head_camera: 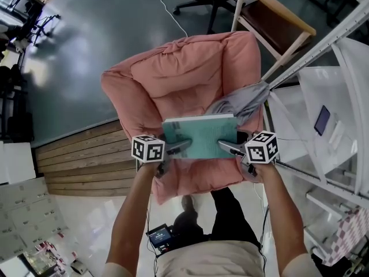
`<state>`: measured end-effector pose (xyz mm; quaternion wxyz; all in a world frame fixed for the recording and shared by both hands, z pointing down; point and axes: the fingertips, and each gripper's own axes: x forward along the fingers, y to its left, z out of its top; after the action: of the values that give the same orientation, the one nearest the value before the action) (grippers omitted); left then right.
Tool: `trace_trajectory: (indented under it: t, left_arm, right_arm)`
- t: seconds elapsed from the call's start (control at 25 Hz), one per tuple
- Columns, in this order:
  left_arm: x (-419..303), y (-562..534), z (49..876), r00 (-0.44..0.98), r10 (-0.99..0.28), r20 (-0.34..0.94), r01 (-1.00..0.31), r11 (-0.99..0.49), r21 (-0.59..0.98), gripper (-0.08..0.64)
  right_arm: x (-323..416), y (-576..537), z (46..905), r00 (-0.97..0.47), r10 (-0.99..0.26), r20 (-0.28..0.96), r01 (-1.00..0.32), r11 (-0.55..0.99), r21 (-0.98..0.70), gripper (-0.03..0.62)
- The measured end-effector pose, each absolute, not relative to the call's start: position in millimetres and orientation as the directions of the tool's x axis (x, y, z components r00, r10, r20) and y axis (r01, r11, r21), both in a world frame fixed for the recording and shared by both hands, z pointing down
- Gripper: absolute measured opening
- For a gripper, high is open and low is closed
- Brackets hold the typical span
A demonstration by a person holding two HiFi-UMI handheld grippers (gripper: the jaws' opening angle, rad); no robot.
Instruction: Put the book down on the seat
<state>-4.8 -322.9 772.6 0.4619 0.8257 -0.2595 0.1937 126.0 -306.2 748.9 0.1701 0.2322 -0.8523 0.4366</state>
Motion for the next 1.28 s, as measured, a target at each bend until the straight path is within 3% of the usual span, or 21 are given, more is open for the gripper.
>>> trace_trajectory:
  t: [0.44, 0.76, 0.96, 1.28]
  left_arm:
    - [-6, -334, 804, 0.753, -0.207, 0.624, -0.648, -0.393, 0.652, 0.383]
    - [12, -327, 849, 0.761, -0.103, 0.64, -0.634, -0.325, 0.702, 0.383]
    - [17, -334, 876, 0.689, -0.122, 0.715, -0.706, -0.338, 0.623, 0.38]
    - [30, -338, 910, 0.723, -0.17, 0.67, -0.688, -0.265, 0.676, 0.38]
  right_arm:
    - [131, -318, 768, -0.798, -0.26, 0.544, -0.589, 0.529, -0.611, 0.229]
    - [144, -321, 802, -0.765, -0.268, 0.586, -0.625, 0.532, -0.571, 0.229]
    - [158, -325, 827, -0.707, -0.282, 0.649, -0.677, 0.536, -0.504, 0.199]
    - [170, -330, 861, -0.691, -0.245, 0.68, -0.688, 0.513, -0.514, 0.195]
